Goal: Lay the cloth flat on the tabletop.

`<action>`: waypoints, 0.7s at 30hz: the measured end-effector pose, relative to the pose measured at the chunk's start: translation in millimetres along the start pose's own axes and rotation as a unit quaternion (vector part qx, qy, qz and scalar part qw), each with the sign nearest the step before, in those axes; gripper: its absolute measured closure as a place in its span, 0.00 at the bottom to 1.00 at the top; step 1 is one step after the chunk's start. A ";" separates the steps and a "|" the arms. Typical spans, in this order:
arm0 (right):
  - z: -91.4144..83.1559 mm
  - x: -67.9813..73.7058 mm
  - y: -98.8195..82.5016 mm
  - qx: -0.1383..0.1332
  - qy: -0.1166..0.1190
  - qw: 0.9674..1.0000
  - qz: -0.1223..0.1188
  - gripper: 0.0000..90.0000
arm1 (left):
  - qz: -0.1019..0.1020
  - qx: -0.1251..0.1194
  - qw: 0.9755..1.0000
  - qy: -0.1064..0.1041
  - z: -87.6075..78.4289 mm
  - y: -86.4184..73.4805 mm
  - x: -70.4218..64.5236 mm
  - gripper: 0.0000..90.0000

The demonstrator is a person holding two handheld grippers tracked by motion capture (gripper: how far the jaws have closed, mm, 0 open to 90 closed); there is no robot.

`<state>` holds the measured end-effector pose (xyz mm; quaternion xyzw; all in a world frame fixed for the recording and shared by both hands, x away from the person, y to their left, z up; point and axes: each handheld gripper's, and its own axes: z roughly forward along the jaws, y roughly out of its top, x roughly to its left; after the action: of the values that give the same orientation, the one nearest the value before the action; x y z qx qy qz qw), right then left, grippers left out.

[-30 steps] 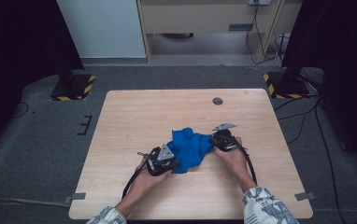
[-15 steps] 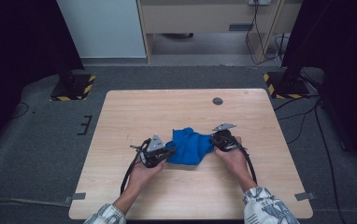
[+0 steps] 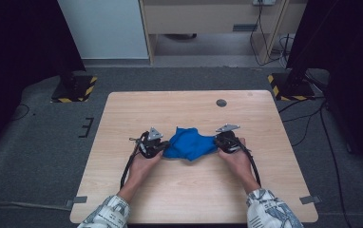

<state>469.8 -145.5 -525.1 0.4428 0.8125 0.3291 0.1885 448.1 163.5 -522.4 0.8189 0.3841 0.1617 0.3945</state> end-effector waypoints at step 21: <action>1.6 -5.5 -2.0 0.002 -0.003 1.000 0.007 0.98 | -0.006 -0.054 0.998 0.014 -28.0 -1.9 -1.4 0.77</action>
<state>472.5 -150.3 -527.5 0.4497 0.8096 0.3274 0.1877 430.4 177.8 -506.0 0.7916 0.3855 0.1914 0.4337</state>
